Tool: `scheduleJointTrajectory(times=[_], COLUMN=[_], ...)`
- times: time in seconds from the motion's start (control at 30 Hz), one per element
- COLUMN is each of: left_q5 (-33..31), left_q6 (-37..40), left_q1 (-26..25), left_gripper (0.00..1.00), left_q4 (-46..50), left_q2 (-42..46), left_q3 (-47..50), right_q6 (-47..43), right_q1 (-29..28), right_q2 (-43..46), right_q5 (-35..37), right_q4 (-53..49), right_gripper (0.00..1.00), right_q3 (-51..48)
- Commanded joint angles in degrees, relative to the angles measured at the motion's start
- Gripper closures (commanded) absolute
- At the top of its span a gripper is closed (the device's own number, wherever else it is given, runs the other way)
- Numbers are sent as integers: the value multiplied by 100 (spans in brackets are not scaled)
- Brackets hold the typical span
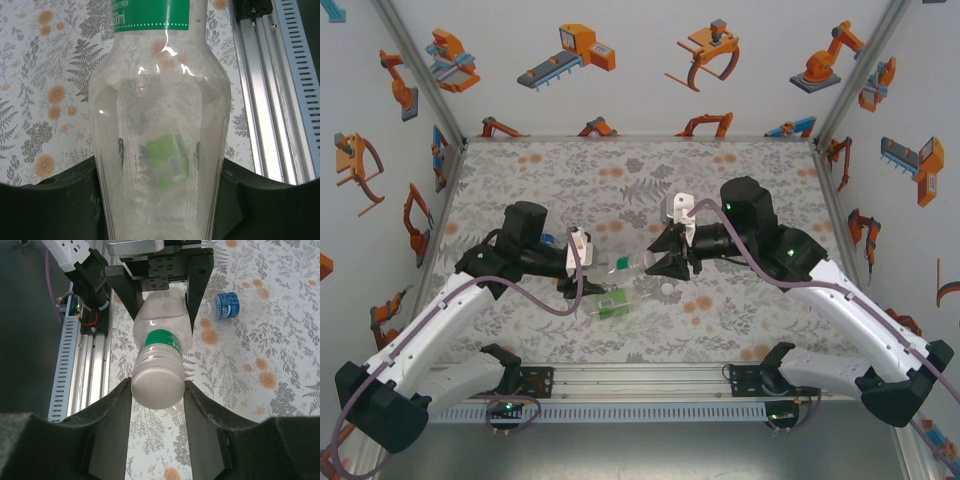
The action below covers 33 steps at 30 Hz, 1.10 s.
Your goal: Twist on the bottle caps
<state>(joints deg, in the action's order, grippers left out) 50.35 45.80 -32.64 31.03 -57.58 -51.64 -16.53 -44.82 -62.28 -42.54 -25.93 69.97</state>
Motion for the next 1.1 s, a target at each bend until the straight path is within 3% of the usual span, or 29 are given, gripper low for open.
scheduleJointTrajectory(times=[0.0, 0.77, 1.07], left_q5=[347, 599, 616], left_q6=[47, 87, 87], left_q1=[-62, -55, -57], left_gripper=[99, 100, 100], left_q4=[-38, -129, -164], left_q2=[-57, -38, -25], left_q3=[-90, -66, -72], right_q6=[-222, -392, -201], right_q1=[-130, -229, -225], right_q2=[-94, 166, 209], right_q5=[-25, 588, 420], right_q4=[-12, -109, 36], right_gripper=[95, 100, 100], right_q3=[166, -51, -214])
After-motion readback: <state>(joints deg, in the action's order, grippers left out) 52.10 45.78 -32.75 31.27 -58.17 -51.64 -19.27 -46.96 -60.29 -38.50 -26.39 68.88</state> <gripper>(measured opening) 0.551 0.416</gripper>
